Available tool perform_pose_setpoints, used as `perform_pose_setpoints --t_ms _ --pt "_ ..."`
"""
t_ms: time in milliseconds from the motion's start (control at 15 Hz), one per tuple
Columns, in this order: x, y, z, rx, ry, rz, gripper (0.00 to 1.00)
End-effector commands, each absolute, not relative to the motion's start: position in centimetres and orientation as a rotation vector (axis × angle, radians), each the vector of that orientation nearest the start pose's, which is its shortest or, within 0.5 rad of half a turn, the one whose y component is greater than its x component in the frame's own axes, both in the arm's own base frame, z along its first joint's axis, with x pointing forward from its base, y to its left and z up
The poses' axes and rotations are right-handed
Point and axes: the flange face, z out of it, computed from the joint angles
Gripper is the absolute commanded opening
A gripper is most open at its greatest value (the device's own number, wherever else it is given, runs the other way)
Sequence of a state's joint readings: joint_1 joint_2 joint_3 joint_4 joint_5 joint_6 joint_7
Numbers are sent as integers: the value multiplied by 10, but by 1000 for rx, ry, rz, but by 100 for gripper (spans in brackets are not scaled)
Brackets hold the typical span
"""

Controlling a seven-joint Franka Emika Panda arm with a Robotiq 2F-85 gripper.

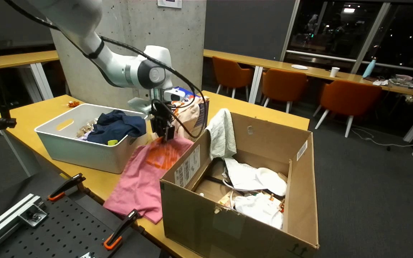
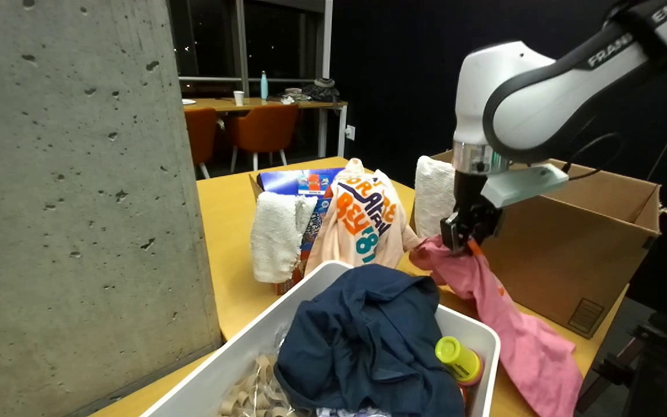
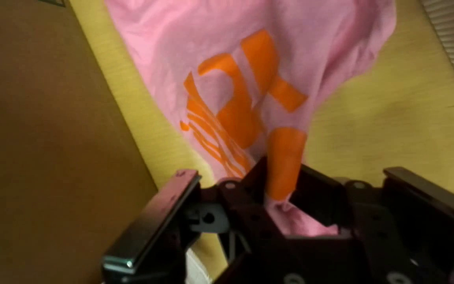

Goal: Put the pink t-shirt on top of the blue box.

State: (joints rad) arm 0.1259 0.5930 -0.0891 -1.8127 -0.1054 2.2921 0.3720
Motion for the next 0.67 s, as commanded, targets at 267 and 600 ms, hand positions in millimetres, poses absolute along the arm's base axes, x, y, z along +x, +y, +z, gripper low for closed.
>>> perform_pose_setpoints --t_ms 267,600 --pt "601 124 366 -3399 345 -191 3" --pt "563 241 450 -3502 56 -365 3"
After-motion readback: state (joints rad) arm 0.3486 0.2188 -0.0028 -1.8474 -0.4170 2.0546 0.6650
